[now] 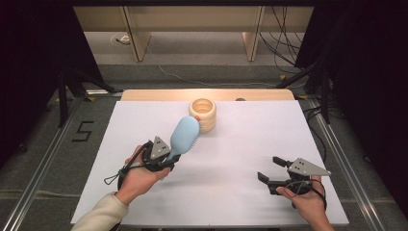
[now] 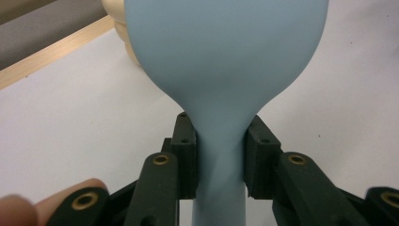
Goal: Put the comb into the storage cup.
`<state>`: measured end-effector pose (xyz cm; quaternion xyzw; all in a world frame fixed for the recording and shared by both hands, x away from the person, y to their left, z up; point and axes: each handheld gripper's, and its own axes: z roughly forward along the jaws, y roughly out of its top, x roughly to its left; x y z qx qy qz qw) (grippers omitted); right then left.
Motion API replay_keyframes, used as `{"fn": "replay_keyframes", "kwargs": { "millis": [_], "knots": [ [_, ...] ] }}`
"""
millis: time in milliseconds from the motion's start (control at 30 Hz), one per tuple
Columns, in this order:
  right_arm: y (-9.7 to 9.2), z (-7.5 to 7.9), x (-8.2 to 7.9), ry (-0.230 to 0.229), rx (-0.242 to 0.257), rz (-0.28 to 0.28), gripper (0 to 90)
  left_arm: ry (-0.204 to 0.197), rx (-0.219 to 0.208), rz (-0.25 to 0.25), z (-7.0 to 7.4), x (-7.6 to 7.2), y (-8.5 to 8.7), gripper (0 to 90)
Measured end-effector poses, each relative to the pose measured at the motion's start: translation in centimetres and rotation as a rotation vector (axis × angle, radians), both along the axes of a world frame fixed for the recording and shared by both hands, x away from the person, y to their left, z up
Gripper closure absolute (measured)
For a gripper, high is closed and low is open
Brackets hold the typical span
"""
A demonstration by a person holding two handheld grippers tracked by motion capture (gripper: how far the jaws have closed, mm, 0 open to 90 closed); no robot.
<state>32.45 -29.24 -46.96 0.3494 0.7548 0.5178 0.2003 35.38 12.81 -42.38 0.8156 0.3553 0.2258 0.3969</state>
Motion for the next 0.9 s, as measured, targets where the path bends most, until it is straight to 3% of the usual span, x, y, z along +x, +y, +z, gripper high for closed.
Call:
{"fn": "replay_keyframes", "kwargs": {
  "millis": [900],
  "knots": [
    [-0.03,0.04,0.02,0.0,0.015,0.0,15.6,-0.004,0.002,-0.036,0.09,-0.23,-0.94,69.5]
  ]
}}
